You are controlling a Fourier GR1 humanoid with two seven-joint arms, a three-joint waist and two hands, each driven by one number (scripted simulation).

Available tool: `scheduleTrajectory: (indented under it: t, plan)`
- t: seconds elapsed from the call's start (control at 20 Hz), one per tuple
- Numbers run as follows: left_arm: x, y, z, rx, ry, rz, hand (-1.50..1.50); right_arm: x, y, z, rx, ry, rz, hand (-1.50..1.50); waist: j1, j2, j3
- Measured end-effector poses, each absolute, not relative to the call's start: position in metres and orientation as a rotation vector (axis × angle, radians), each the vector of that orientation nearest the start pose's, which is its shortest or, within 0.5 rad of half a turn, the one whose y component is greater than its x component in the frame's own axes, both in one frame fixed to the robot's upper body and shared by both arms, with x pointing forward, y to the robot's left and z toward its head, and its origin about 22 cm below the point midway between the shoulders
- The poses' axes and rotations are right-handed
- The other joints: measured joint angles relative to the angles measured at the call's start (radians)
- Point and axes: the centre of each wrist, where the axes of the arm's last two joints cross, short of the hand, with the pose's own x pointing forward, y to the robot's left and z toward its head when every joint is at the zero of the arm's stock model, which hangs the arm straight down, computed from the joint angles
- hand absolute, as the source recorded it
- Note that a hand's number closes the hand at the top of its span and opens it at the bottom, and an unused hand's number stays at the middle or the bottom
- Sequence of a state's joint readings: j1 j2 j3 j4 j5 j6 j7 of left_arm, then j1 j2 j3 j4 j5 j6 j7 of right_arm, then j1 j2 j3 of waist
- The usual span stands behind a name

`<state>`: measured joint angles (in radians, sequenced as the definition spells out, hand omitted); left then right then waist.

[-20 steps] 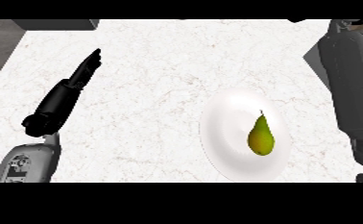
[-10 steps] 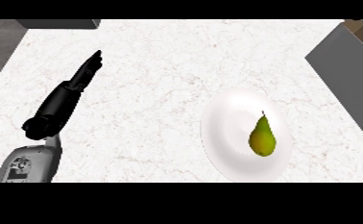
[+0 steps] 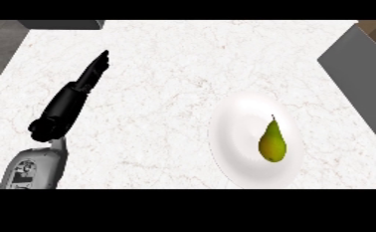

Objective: Pick the bell pepper from the plate and place it in the cardboard box

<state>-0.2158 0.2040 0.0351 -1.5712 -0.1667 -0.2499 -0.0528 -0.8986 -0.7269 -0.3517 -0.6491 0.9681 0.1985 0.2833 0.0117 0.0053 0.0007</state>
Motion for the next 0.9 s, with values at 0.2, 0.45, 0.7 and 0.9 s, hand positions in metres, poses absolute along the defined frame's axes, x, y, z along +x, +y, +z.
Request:
scheduleTrajectory:
  t: [0.2, 0.45, 0.7, 0.9]
  plan:
    - [0.291, 0.263, 0.066, 0.085, -1.754, -0.541, 0.0, 0.383, -0.464, 0.197, -1.143, -0.782, 0.593, -1.5, 0.003, 0.0, -0.002]
    - [0.289, 0.261, 0.066, 0.085, -1.755, -0.542, 0.0, 0.372, -0.482, 0.183, -0.998, -0.806, 0.652, -1.5, 0.004, -0.002, -0.003]
    - [0.291, 0.27, 0.07, 0.093, -1.756, -0.541, 0.0, 0.366, -0.491, 0.185, -0.937, -1.027, 0.6, -1.5, 0.002, -0.002, 0.0]
    - [0.291, 0.272, 0.067, 0.097, -1.75, -0.531, 0.0, 0.369, -0.492, 0.202, -0.859, -1.331, 0.307, -1.5, -0.008, -0.005, 0.002]
